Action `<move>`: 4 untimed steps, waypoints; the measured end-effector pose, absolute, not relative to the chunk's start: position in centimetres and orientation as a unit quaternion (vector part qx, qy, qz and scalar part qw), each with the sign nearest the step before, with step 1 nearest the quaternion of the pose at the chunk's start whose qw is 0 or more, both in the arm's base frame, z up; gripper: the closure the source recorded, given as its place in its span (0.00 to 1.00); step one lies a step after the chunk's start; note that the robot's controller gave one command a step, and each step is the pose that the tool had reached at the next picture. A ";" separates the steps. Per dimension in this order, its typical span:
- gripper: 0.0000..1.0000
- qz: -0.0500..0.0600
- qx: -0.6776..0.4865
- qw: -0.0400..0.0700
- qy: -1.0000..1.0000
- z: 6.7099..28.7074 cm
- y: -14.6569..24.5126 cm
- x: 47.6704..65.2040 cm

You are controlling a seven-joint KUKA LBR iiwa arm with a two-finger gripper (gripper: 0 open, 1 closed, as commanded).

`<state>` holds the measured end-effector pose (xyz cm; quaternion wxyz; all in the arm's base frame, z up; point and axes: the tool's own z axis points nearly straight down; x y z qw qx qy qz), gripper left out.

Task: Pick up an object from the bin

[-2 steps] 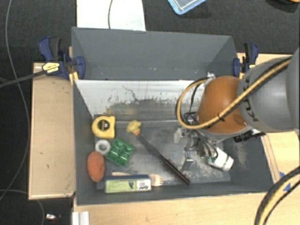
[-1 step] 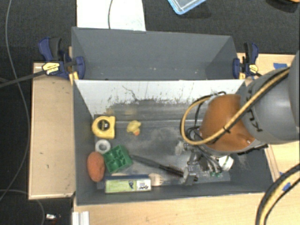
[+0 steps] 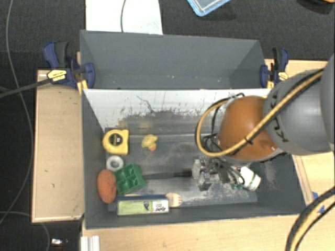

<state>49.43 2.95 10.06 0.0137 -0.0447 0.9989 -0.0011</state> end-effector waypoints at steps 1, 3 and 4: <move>0.00 -0.001 -0.046 0.014 0.999 10.1 3.0 49.4; 0.00 -0.001 -0.047 0.014 0.999 10.1 3.0 49.4; 1.00 -0.001 -0.048 0.014 0.999 10.1 3.0 49.4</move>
Offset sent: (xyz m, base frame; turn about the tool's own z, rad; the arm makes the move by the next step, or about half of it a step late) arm 0.0000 0.0000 0.0000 0.0000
